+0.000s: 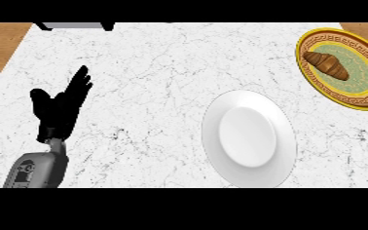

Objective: Pick the croissant from the plate and place it in the plate

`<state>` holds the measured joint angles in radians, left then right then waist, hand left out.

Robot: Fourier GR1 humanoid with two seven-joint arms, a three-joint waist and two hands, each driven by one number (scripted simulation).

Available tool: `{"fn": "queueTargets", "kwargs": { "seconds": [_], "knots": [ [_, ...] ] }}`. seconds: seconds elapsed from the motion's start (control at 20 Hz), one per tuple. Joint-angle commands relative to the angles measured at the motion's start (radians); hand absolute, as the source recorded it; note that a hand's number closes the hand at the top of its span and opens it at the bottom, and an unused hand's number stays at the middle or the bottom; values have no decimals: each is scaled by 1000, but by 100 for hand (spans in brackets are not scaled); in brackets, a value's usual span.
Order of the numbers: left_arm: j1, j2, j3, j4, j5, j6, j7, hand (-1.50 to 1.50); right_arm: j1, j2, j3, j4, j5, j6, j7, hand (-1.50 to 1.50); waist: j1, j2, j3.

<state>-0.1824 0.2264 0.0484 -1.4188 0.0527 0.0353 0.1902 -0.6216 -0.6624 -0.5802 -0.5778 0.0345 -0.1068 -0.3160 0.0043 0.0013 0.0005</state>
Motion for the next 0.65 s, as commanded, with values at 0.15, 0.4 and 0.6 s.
{"fn": "queueTargets", "kwargs": {
  "seconds": [0.15,0.4,0.6],
  "knots": [
    [26,-15,3,15,-3,-32,-32,0,23,-113,-14,55,-32,40,-5,-150,4,2,0],
    [25,2,33,-49,-3,-24,24,0,101,-108,5,63,-36,49,-43,-150,3,0,0],
    [37,22,53,-21,1,-63,-15,0,174,-123,-2,20,-71,85,-31,-150,-4,-2,-1]
  ]
}}
